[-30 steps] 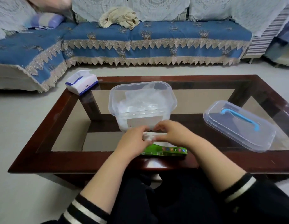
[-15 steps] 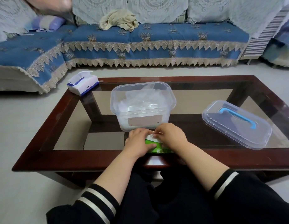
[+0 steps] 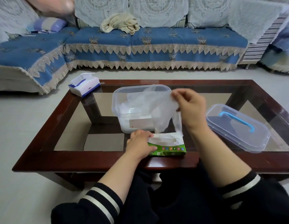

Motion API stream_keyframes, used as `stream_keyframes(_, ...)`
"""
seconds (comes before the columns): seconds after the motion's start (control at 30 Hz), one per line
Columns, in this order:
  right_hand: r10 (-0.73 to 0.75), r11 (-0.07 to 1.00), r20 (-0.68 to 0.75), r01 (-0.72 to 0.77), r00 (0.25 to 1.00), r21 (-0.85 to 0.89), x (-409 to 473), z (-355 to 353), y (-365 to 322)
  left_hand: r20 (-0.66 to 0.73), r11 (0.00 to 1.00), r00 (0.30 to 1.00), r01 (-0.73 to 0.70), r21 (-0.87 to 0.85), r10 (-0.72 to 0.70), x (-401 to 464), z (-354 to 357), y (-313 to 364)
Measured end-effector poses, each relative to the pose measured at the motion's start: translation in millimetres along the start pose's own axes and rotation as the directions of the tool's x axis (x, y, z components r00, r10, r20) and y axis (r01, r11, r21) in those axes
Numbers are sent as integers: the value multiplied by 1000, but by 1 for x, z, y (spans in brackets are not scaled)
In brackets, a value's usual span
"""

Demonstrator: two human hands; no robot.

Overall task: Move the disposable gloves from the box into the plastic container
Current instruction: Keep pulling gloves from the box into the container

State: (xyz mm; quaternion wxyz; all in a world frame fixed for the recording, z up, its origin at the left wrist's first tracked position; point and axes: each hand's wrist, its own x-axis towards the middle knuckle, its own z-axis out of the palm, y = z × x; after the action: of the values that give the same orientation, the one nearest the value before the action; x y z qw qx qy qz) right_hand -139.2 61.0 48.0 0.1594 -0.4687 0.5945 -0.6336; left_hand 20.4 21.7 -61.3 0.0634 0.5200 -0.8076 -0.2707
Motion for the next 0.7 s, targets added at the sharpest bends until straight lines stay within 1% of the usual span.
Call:
stream_keyframes(0.03,-59,998,-4,59,998,22,12,-3,-15,-1,1000,1000,-3,1,3,0,0,0)
stream_keyframes(0.07,-134,991,0,134,991,6,24,-5,-28,0,1000,1000,-5,6,5,-1,1,0)
stream_keyframes(0.13,-288,954,21,289,957,-76,45,-4,-49,4,1000,1000,-7,16,7,-1,1,0)
stream_keyframes(0.17,-340,932,38,342,940,-123,55,2,-54,4,1000,1000,-10,22,10,0,0,0)
stream_keyframes(0.23,-386,889,86,395,918,-232,71,18,-55,11,1000,1000,-19,23,19,0,0,1)
stream_keyframes(0.3,-373,838,209,425,904,-343,83,41,-45,12,1000,1000,-19,9,19,0,-1,0)
stream_keyframes(0.4,-246,728,446,468,861,-501,90,73,-10,-4,1000,1000,-28,-7,28,-2,1,0)
stream_keyframes(0.53,-11,638,632,492,775,-592,97,104,40,-17,999,999,-32,2,32,1,3,-3)
stream_keyframes(0.6,162,571,696,509,699,-644,101,116,56,-13,999,999,-42,2,42,1,4,-3)
stream_keyframes(0.63,255,526,719,531,647,-664,104,123,63,-12,999,999,-41,-2,41,2,5,-4)
stream_keyframes(0.67,338,490,725,546,599,-680,105,126,68,-11,999,999,-40,-5,40,2,5,-4)
stream_keyframes(0.7,410,481,724,543,554,-688,105,130,73,-10,999,999,-38,-6,38,4,5,-5)
